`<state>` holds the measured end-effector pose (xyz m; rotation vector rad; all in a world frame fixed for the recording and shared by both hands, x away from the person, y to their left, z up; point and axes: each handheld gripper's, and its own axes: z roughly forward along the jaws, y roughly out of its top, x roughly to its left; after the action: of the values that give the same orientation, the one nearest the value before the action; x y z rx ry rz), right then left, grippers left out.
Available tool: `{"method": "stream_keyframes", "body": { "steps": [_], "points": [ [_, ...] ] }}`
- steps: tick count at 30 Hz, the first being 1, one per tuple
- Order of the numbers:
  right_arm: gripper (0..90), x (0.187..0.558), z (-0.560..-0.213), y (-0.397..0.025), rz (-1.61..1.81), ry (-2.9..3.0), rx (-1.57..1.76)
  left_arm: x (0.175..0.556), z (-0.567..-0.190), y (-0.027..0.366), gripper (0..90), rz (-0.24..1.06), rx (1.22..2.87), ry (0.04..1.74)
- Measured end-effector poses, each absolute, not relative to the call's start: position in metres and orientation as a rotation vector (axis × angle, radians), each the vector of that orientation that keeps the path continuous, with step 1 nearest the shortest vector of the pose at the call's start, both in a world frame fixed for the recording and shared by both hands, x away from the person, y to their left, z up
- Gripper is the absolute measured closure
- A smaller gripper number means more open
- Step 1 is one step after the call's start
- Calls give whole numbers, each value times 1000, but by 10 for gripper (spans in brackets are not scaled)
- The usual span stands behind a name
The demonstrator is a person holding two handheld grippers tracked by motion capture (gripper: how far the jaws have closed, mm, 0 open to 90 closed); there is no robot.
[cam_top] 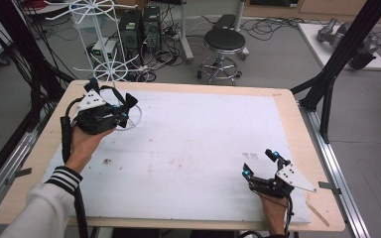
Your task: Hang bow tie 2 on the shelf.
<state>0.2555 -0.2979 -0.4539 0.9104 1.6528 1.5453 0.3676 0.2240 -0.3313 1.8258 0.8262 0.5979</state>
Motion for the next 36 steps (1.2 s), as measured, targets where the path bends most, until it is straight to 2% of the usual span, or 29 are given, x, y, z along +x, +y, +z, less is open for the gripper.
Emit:
{"method": "stream_keyframes", "body": {
  "steps": [2,5,9,21,29,36],
  "points": [
    [65,256,-454,-298,1545,1653,910,368,-332,225,660,575,1827,816],
    [65,255,-454,-298,1547,1652,915,365,-334,224,431,570,1822,783],
    [65,255,-454,-298,1553,1650,919,359,-334,227,230,574,1800,767],
    [65,256,-454,-299,1555,1644,913,331,-337,249,185,590,1735,654],
    [65,255,-454,-299,1560,1645,920,303,-362,268,185,642,1635,582],
    [65,256,-454,-299,1555,1641,916,286,-394,276,179,694,1591,633]
  ]
}}
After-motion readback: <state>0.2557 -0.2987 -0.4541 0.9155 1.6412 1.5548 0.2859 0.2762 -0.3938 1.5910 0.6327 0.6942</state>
